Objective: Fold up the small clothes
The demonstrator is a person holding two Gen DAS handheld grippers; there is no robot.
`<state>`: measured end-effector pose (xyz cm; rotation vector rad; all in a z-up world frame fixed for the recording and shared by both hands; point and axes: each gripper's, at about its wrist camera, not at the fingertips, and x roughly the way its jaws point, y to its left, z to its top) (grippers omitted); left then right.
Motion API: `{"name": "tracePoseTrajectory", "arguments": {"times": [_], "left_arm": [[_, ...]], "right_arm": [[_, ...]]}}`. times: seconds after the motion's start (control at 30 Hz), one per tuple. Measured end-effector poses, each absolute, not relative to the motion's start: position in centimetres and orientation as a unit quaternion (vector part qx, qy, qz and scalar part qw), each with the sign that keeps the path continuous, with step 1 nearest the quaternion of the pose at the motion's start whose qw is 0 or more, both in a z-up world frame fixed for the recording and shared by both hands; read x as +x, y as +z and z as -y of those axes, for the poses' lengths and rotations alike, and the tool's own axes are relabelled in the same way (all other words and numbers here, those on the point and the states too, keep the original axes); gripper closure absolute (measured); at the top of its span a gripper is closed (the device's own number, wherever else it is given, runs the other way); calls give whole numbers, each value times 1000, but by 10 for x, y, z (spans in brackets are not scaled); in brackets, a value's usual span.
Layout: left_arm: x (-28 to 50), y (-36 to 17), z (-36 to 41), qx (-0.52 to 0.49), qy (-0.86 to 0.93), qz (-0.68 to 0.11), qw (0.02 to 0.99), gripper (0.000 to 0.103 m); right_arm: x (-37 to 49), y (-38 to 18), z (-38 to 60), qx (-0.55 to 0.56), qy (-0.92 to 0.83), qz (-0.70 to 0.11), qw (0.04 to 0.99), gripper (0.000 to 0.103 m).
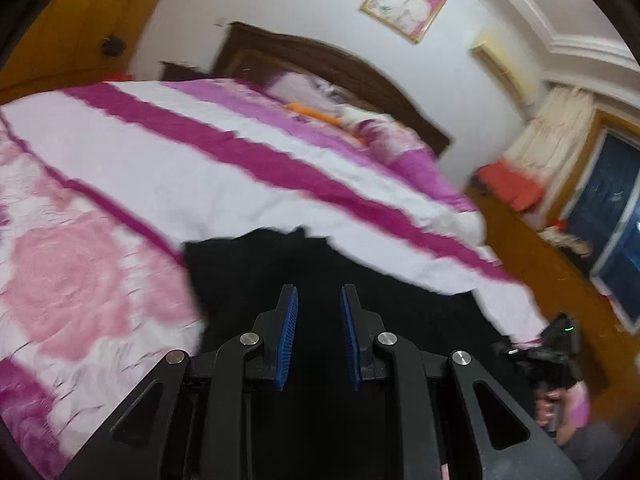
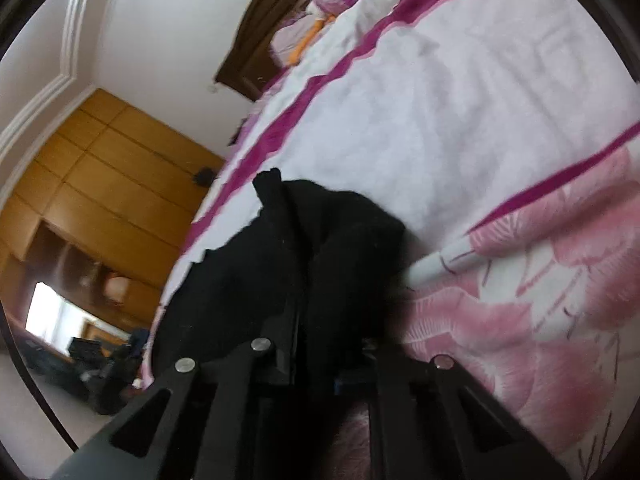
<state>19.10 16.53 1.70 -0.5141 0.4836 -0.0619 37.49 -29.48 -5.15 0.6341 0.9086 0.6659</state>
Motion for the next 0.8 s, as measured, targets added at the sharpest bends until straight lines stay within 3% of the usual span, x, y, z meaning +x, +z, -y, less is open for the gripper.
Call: {"name": "tracePoseTrajectory", "arguments": {"times": [0.2, 0.43, 0.63, 0.8], "left_arm": [[208, 28, -162, -216, -36, -269, 938, 100], [203, 37, -172, -146, 5, -296, 944, 100], [192, 52, -203, -162, 24, -274, 948, 100], [184, 55, -226, -186, 34, -274, 943, 99]], "right_arm": [[363, -8, 274, 243, 244, -438, 831, 94], [371, 71, 221, 138, 121, -519, 835, 94], [379, 146, 106, -10, 35, -549, 835, 94], [381, 170, -9, -80, 20, -536, 840, 94]]}}
